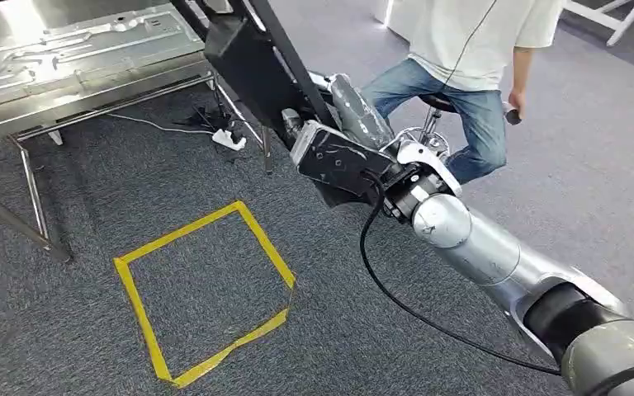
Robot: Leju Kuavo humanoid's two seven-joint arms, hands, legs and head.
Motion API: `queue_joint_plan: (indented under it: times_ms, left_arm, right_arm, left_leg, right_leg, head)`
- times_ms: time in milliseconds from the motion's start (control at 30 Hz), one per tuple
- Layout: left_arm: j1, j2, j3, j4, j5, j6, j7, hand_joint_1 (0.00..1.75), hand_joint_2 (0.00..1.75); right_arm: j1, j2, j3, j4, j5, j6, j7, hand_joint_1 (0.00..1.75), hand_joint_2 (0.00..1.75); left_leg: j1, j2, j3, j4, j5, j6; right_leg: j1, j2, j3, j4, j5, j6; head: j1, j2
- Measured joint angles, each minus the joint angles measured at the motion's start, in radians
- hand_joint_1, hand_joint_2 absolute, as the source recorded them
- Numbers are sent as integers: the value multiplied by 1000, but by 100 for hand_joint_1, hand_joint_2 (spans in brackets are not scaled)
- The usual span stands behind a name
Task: Take the parts from the cabinet and place them on the table.
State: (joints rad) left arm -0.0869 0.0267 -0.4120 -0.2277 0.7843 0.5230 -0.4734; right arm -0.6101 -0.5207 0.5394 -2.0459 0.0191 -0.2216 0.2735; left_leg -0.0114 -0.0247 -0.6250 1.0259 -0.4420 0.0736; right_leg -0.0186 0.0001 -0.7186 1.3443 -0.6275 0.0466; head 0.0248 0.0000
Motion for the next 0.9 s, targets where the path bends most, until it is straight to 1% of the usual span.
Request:
queue_joint_plan:
  times_ms: [33, 67, 100, 133, 167, 200, 233, 267, 300, 333, 367, 400, 433, 467, 500, 533, 567, 600, 633, 667, 700, 733, 767, 800, 833, 867, 900]
  left_arm:
    - [1, 0, 0, 0, 2, -1, 0, 0, 175]
    - [1, 0, -1, 0, 3, -6, 0, 0, 175]
    - [2, 0, -3, 0, 3, -14, 0, 0, 175]
    - [3, 0, -6, 0, 4, -26, -2, 0, 175]
    - [0, 1, -8, 0, 5, -34, -3, 0, 175]
    - [-1, 2, -11, 0, 5, -42, -5, 0, 175]
    - [-1, 3, -15, 0, 6, -46, -6, 0, 175]
    - [0, 3, -16, 0, 6, -47, -6, 0, 175]
    - [0, 3, -20, 0, 6, -48, -8, 0, 175]
    - [1, 3, -21, 0, 6, -48, -8, 0, 175]
    - [1, 3, -22, 0, 5, -49, -9, 0, 175]
    - [-2, 6, -23, 0, 6, -49, -9, 0, 175]
    - [-3, 6, -26, 0, 6, -49, -9, 0, 175]
    - [-3, 7, -27, 0, 6, -49, -9, 0, 175]
    - [-1, 7, -29, 0, 6, -49, -9, 0, 175]
    - [0, 7, -31, 0, 6, -49, -9, 0, 175]
    - [2, 6, -32, 0, 6, -49, -9, 0, 175]
    - [2, 6, -32, 0, 6, -49, -9, 0, 175]
    - [2, 6, -32, 0, 6, -49, -9, 0, 175]
    - [2, 9, -34, 0, 6, -49, -9, 0, 175]
    - [2, 9, -38, 0, 6, -49, -9, 0, 175]
    - [-1, 10, -42, 0, 6, -49, -9, 0, 175]
    - [0, 11, -45, 0, 7, -49, -9, 0, 175]
    - [2, 12, -46, 0, 8, -49, -9, 0, 175]
    - [4, 11, -46, 0, 10, -48, -8, 0, 175]
    - [5, 11, -47, 0, 10, -48, -9, 0, 175]
    - [5, 11, -47, 0, 10, -48, -9, 0, 175]
  right_arm:
    - [-1, -2, 0, 4, 2, -3, 4, 175, 175]
    - [-8, -7, 1, 8, 3, -7, 10, 175, 175]
    - [-18, -12, 1, 13, 4, -11, 18, 175, 175]
    - [-29, -13, 1, 17, 4, -14, 22, 175, 175]
    - [-38, -14, 4, 24, 4, -16, 29, 175, 175]
    - [-46, -19, 6, 26, 4, -18, 36, 175, 175]
    - [-47, -21, 8, 29, 4, -18, 42, 175, 175]
    - [-50, -23, 8, 30, 4, -18, 43, 175, 175]
    - [-55, -25, 11, 37, 5, -14, 53, 175, 175]
    - [-65, -26, 14, 40, 5, -11, 57, 175, 175]
    - [-80, -27, 18, 44, 5, -7, 62, 175, 175]
    - [-92, -28, 20, 47, 5, -3, 66, 175, 175]
    - [-100, -30, 22, 50, 7, -2, 70, 175, 175]
    - [-101, -31, 24, 52, 8, -2, 72, 175, 175]
    - [-101, -32, 26, 54, 8, -2, 74, 175, 175]
    - [-101, -32, 30, 56, 9, -2, 76, 175, 175]
    - [-101, -34, 34, 60, 12, -2, 79, 175, 175]
    - [-103, -34, 34, 61, 14, -2, 80, 175, 175]
    - [-108, -35, 34, 63, 17, -2, 81, 175, 175]
    - [-113, -35, 34, 66, 18, -2, 81, 175, 175]
    - [-123, -36, 37, 67, 19, -3, 82, 175, 175]
    - [-123, -38, 38, 68, 21, -3, 83, 175, 175]
    - [-122, -40, 40, 69, 25, -4, 86, 175, 175]
    - [-123, -42, 42, 70, 31, -5, 91, 175, 175]
    - [-122, -45, 43, 69, 42, -5, 95, 175, 175]
    - [-124, -50, 43, 70, 48, -6, 98, 175, 175]
    - [-128, -53, 43, 70, 56, -7, 101, 175, 175]
  left_leg:
    - [0, -5, 4, 3, -6, -1]
    - [1, -13, 13, 9, -15, -3]
    - [1, -18, 20, 16, -25, -6]
    - [4, -21, 22, 24, -36, -11]
    - [-2, -25, 17, 26, -38, -17]
    - [-2, -25, 11, 29, -38, -22]
    - [-1, -25, 12, 28, -39, -23]
    - [0, -25, 13, 19, -40, -27]
    - [-5, -26, 15, 22, -43, -31]
    - [-3, -17, 10, 33, -52, -37]
    - [-4, 0, -7, 72, -69, -47]
    - [1, 9, -41, 136, -97, -54]
    - [5, 13, -86, 217, -127, -59]
    - [8, 17, -131, 290, -149, -61]
    - [9, 18, -157, 325, -145, -62]
    - [9, 18, -164, 325, -131, -62]
    - [11, 19, -148, 262, -69, -60]
    - [11, 19, -115, 179, -10, -54]
    - [9, 20, -76, 79, 51, -44]
    - [5, 20, -64, 61, 39, -40]
    - [-3, 20, -51, 36, 30, -36]
    - [-4, 20, -43, 23, 12, -33]
    - [-5, 18, -44, 22, 11, -32]
    - [-4, 17, -39, 14, 9, -27]
    - [6, 17, -20, -3, 8, -24]
    - [7, 14, -6, -13, 6, -21]
    - [8, 14, 2, -16, 0, -12]
  right_leg:
    - [-1, -1, 2, -29, 36, 0]
    - [-2, -1, 26, -112, 103, -1]
    - [-3, 0, 58, -206, 167, -2]
    - [-1, 5, 82, -262, 177, -6]
    - [5, 9, 83, -269, 170, -6]
    - [3, 12, 90, -277, 166, -19]
    - [4, 11, 89, -282, 165, -22]
    - [7, 12, 90, -281, 161, -29]
    - [0, 11, 93, -289, 164, -34]
    - [-6, 10, 101, -294, 163, -38]
    - [-7, 9, 107, -297, 160, -43]
    - [-7, 7, 111, -297, 157, -48]
    - [-6, 4, 116, -297, 152, -50]
    - [-6, 2, 122, -296, 146, -51]
    - [-6, 0, 129, -296, 141, -50]
    - [-6, 0, 134, -296, 137, -50]
    - [-6, -1, 149, -297, 127, -49]
    - [-5, -2, 161, -297, 119, -48]
    - [-5, -3, 171, -299, 110, -46]
    - [-6, -3, 174, -300, 107, -44]
    - [0, -1, 171, -301, 105, -37]
    - [-3, -1, 168, -306, 105, -31]
    - [-3, -2, 172, -312, 103, -27]
    - [1, -3, 178, -319, 100, -19]
    - [-1, -3, 186, -325, 92, -11]
    - [-4, -3, 178, -294, 84, -10]
    - [-2, -1, 143, -230, 61, -10]
  head:
    - [0, 0]
    - [0, 0]
    - [0, 0]
    - [0, 0]
    - [0, 0]
    - [3, 0]
    - [3, 0]
    - [3, 0]
    - [3, 0]
    - [4, 0]
    - [1, 0]
    - [2, 0]
    - [1, 0]
    - [2, 0]
    - [2, 0]
    - [2, 0]
    - [2, 0]
    - [2, 0]
    - [2, 0]
    - [3, 0]
    - [1, 0]
    - [2, 0]
    - [2, 0]
    - [1, 0]
    - [3, 0]
    - [4, 0]
    - [4, 0]
